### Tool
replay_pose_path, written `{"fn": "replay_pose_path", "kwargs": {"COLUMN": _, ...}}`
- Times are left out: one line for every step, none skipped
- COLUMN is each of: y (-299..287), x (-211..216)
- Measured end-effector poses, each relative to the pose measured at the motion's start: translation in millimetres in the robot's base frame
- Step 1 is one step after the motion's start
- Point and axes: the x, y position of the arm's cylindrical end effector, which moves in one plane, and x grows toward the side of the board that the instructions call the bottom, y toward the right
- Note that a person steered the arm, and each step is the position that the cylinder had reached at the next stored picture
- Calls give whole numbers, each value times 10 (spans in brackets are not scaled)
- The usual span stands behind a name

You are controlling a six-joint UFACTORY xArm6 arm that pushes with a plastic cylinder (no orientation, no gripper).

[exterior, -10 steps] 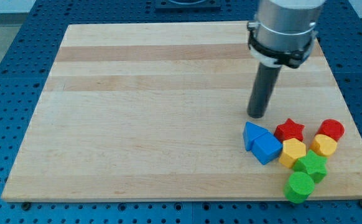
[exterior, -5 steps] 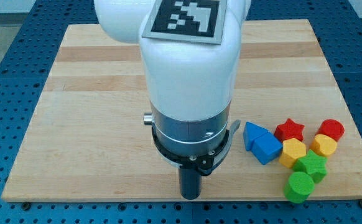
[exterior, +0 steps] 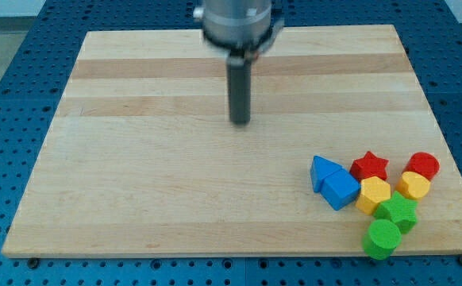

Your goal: Separate green circle from the green star

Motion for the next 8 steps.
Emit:
{"fn": "replay_pose_path", "kwargs": {"y": 941, "x": -462}}
{"fn": "replay_pose_path", "kwargs": {"y": 2442, "x": -298}}
{"fn": "replay_pose_path", "kwargs": {"y": 3369, "x": 11}}
{"fn": "replay_pose_path", "kwargs": {"y": 3366, "x": 175}}
{"fn": "replay_pose_path", "kwargs": {"y": 3365, "x": 1083}}
{"fn": "replay_pose_path", "kwargs": {"y": 3367, "x": 2124}}
{"fn": "replay_pose_path", "kwargs": {"y": 3314, "x": 2372}}
{"fn": "replay_pose_path", "kwargs": {"y": 2949, "x": 2393}}
